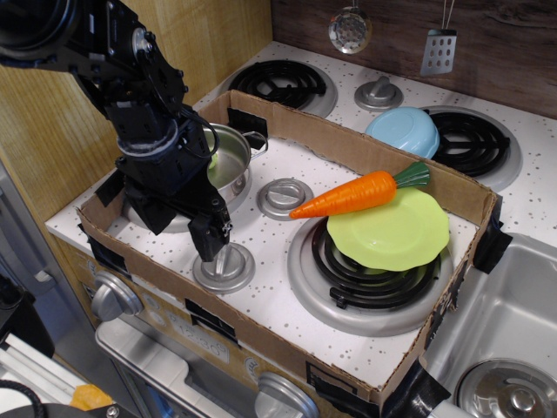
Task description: Take carrot off plate
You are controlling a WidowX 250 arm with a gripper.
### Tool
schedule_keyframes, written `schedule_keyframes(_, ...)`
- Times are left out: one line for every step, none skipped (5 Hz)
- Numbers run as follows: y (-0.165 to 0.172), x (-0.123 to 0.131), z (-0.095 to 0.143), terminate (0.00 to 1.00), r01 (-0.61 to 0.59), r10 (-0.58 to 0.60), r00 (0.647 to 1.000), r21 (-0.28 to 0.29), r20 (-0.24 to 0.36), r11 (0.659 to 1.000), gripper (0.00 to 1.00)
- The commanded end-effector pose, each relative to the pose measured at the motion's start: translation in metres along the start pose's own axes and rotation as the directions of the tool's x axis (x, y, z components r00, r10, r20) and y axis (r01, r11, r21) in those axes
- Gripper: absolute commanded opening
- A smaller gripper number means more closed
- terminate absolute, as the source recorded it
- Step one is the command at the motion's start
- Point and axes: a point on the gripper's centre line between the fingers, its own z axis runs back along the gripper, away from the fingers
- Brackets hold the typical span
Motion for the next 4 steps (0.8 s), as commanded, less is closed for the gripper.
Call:
schedule_keyframes(0.000,0.000,0.000,0.00,0.000,0.000,1.000,0.000,0.000,1.000,1.00)
schedule_keyframes(0.001,0.003,0.017,0.00,0.068,-0.069,0.997,-0.050,-0.026,0.996,1.00)
schedule_keyframes(0.000,0.011,0.038,0.00,0.119,-0.124,0.991,-0.089,-0.055,0.989,1.00)
schedule_keyframes(-0.008,0.022,0.055,0.00,0.190,-0.194,0.981,-0.105,-0.026,0.976,1.00)
